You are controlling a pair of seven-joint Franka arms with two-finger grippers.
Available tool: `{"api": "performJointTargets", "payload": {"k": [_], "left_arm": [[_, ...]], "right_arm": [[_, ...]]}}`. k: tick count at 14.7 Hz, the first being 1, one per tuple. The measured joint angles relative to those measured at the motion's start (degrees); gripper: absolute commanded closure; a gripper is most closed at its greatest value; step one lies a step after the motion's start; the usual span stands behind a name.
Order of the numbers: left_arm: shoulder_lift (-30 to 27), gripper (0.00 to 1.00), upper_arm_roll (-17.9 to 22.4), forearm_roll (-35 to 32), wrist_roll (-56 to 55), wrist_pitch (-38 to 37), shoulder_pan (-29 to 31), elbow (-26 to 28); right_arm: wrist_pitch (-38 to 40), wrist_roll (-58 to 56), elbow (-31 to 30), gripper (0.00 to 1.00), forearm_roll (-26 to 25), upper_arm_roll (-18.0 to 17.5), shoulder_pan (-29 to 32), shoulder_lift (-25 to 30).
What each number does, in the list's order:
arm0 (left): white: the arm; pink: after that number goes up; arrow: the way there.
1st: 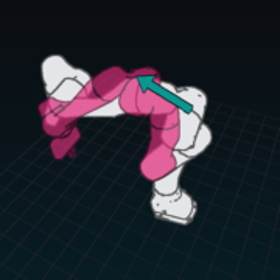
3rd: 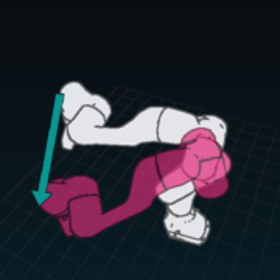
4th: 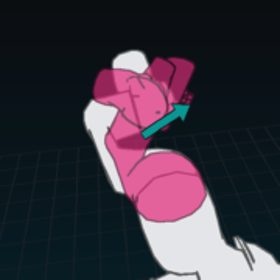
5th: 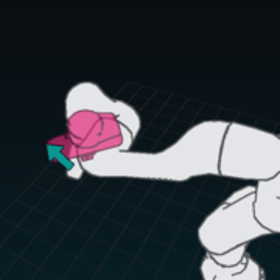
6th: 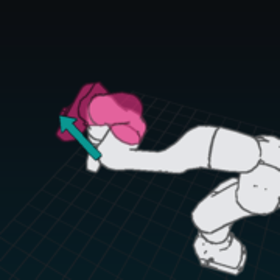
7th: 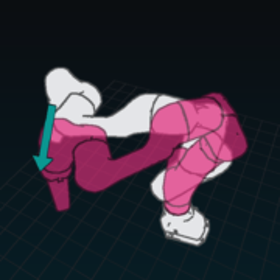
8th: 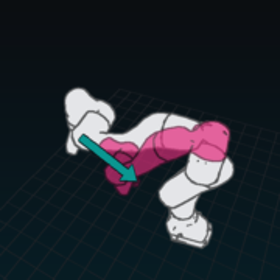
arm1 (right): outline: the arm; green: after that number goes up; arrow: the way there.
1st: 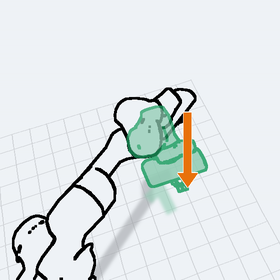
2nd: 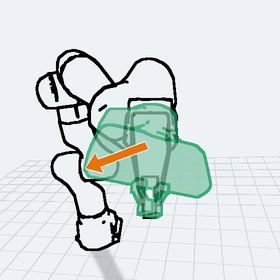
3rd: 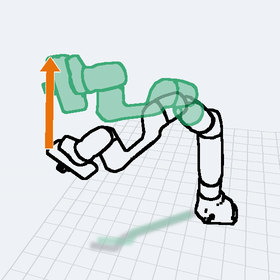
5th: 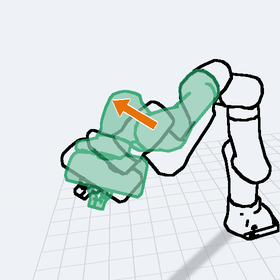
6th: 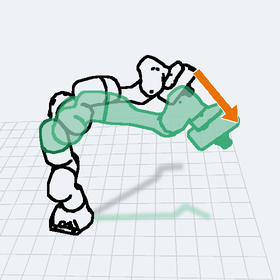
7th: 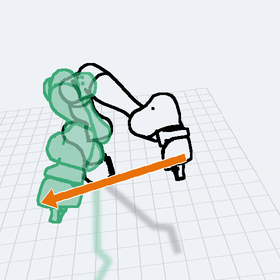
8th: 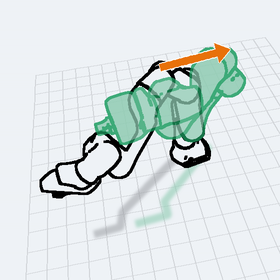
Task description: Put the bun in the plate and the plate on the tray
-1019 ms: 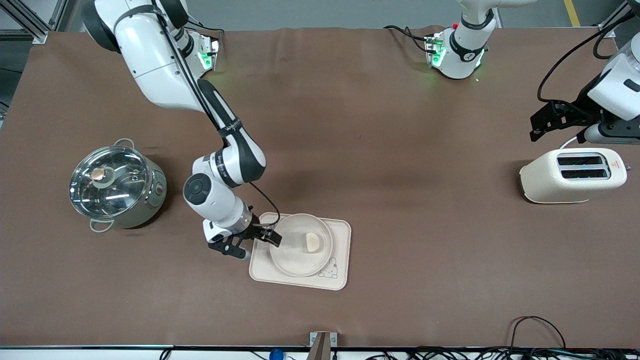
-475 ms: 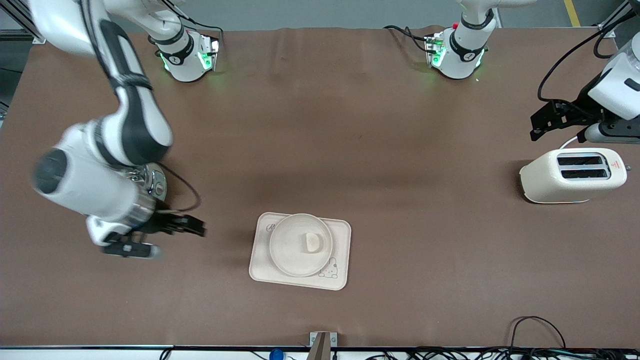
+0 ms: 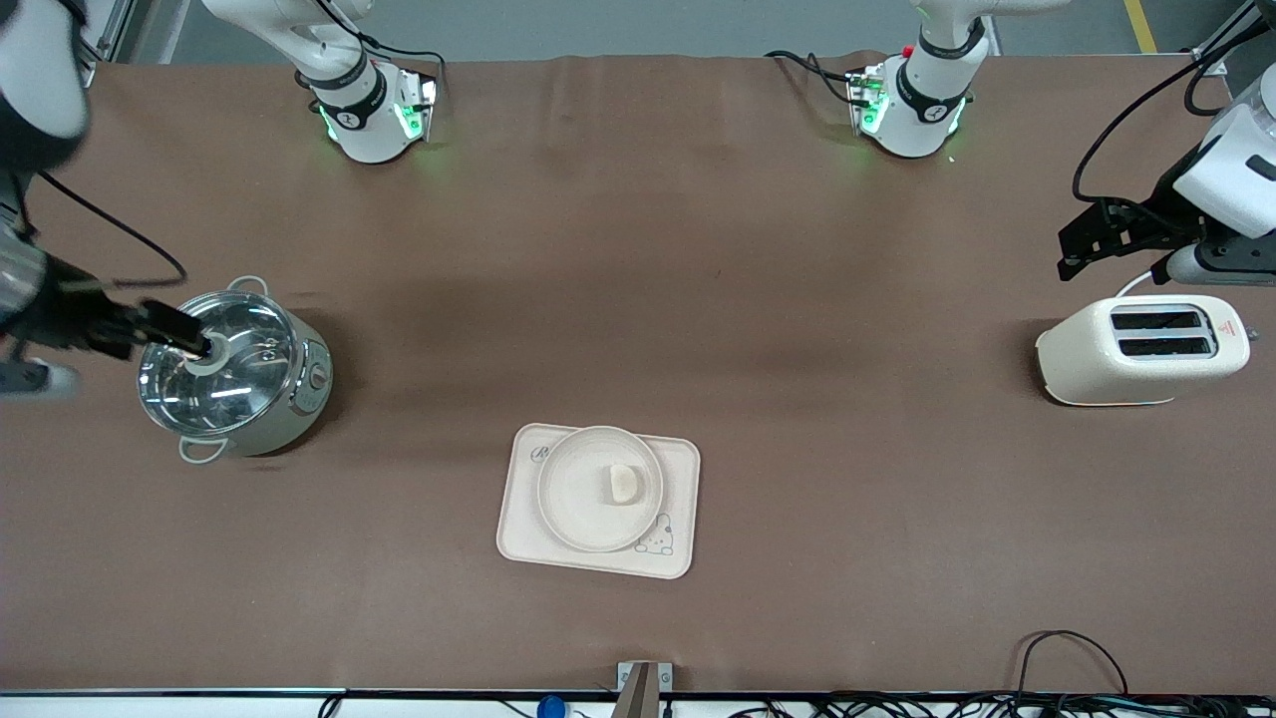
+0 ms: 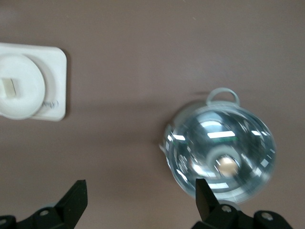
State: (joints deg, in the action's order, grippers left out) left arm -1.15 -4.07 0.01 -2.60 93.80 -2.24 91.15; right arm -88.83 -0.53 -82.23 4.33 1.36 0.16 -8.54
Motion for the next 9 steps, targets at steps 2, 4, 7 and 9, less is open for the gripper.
{"api": "performJointTargets", "payload": {"k": [2, 4, 7, 9], "left_arm": [[0.01, 0.00, 0.00, 0.00, 0.00, -0.02, 0.00, -0.01], [0.01, 0.00, 0.00, 0.00, 0.00, -0.03, 0.00, -0.02], [0.01, 0.00, 0.00, 0.00, 0.00, -0.04, 0.00, -0.03], [0.01, 0.00, 0.00, 0.00, 0.00, -0.05, 0.00, -0.03]], "right_arm": [[5.08, -0.38, -1.63, 0.00, -0.78, 0.01, 1.14, 5.24], [7.95, -0.39, -3.78, 0.00, -1.46, 0.01, 1.52, 10.12], [8.82, -0.45, -5.61, 0.00, -2.01, 1.14, 1.59, 13.51], [8.82, -1.93, -6.06, 0.00, -2.02, 3.21, 0.88, 13.74]]}}
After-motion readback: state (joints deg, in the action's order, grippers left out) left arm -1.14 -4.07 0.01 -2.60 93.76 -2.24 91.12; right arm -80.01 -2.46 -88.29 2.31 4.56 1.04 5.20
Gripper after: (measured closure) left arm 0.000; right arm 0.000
